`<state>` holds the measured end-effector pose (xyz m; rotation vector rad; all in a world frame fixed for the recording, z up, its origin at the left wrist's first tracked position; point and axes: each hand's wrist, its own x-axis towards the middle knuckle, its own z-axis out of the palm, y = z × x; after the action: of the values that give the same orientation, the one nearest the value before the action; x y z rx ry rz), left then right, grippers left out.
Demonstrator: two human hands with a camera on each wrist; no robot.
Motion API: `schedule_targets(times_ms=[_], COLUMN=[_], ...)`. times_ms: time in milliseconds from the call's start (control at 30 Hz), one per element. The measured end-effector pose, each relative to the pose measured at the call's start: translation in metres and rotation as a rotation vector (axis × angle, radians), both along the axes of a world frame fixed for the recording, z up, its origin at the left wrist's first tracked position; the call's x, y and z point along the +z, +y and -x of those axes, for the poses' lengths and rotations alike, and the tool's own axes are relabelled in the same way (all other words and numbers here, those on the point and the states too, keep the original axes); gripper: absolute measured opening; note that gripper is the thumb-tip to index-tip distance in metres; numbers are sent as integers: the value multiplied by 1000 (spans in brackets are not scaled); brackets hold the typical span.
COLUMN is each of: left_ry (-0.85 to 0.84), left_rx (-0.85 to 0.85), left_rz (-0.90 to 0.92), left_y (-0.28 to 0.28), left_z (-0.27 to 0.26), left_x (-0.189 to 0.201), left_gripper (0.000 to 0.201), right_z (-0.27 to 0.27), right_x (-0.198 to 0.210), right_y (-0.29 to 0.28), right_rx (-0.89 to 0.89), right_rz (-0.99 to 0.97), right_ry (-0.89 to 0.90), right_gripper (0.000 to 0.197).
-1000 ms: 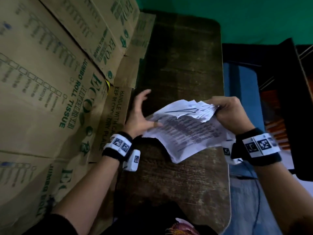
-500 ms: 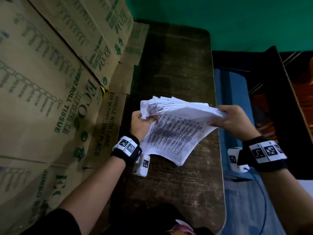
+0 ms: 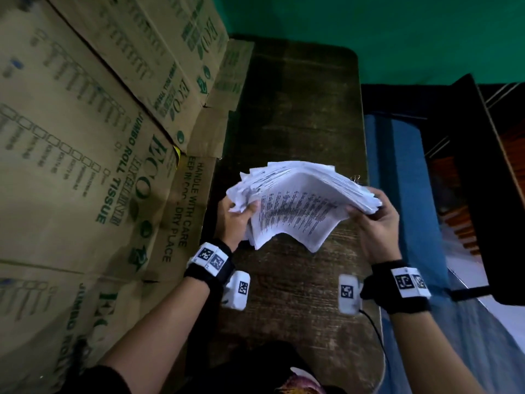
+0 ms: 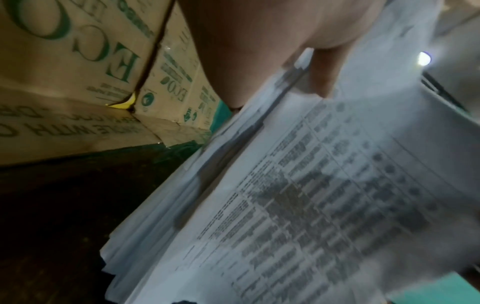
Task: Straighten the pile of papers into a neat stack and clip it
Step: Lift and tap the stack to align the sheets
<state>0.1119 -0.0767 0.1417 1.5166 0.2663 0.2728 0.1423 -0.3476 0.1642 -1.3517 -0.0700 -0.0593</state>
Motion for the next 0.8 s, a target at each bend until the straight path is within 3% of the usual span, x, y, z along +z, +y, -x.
schedule_targets(times_ms=[100,200,267,333,400,500,567,700,800], left_ry=[20,-14,-31,-59,-40,-13,-4,0,2], left_rx=[-57,-181,-173,-196,-263,-212,-132,-116,-119], left_rz=[6,-119,-91,-84,-115,-86,-97,-181,-176], left_y=[13,11,16,23,20,10,13,18,12], left_z=[-7,-15,-16,-16,-17,-22,-23,-27,-29], left_x=[-4,1,4,2,-2,-6,-8,-4,3], left_gripper=[22,20,22,24,26,46,38,33,29], right_z=[-7,-9,-14,-16,-17,-16,-16,-21,-28], right_x=[-2,-4,-5,-2,0,7,21,55,58], right_y=[-8,7,6,-1,2,12,7,-4,0], right_rx=[30,-6,-8,8,38,125,160,265,208], right_rz=[214,436,424,376,443,464,444,534,632], right_ry=[30,61,64,51,0,-5,-48,-182,-180], right_gripper=[57,50,54,45,51,49,48,72,59])
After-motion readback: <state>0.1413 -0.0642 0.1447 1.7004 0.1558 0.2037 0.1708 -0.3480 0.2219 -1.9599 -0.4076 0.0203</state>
